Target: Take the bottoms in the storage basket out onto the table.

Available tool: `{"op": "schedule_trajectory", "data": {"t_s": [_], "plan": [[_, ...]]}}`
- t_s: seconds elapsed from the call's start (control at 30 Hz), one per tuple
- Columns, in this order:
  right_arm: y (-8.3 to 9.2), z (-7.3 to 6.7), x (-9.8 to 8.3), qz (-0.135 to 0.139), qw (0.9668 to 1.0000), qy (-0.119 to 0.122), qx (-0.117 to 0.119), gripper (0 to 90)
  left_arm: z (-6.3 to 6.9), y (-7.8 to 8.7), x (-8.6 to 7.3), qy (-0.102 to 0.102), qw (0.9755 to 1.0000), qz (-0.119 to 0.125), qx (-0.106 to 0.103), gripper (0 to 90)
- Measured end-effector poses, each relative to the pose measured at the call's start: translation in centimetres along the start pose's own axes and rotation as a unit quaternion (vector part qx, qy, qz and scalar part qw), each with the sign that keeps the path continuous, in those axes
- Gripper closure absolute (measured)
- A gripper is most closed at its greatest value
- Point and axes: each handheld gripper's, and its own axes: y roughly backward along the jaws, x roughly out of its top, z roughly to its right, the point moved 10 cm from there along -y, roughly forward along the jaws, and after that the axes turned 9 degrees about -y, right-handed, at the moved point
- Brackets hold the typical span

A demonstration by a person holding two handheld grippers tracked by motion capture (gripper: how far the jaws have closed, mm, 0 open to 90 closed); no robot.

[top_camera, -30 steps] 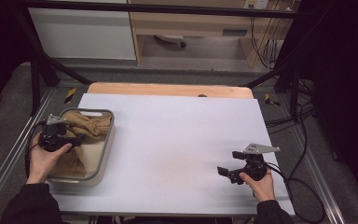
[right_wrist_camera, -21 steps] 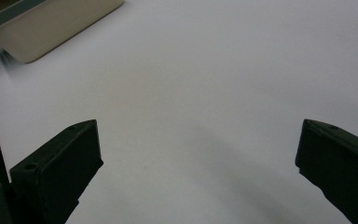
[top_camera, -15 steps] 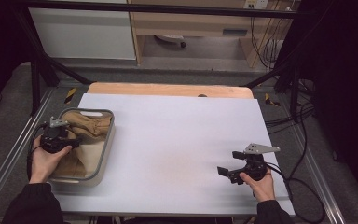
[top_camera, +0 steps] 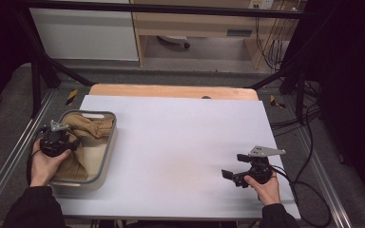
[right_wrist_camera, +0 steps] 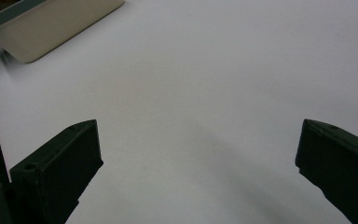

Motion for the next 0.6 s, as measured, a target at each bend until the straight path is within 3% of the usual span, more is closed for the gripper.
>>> {"op": "schedule_trajectory", "data": {"t_s": [0.17,0.33,0.5,0.6], "plan": [[0.0,0.0,0.0,0.000,1.0000,0.000,0.000,0.7,-0.1,-0.1,-0.5,0.013,0.9998,-0.010,-0.012,70.3],[0.0,0.0,0.0,0.002,1.0000,-0.001,0.000,0.7,0.2,0.0,-0.5,0.014,0.9996,-0.013,-0.021,84.9],[0.0,0.0,0.0,-0.001,1.0000,0.001,0.000,0.7,0.7,0.3,-0.2,0.013,0.9992,-0.004,-0.039,87.6],[0.0,0.0,0.0,0.001,1.0000,-0.002,0.000,0.7,1.5,0.7,0.3,0.006,0.9979,0.012,-0.063,87.8]]}}
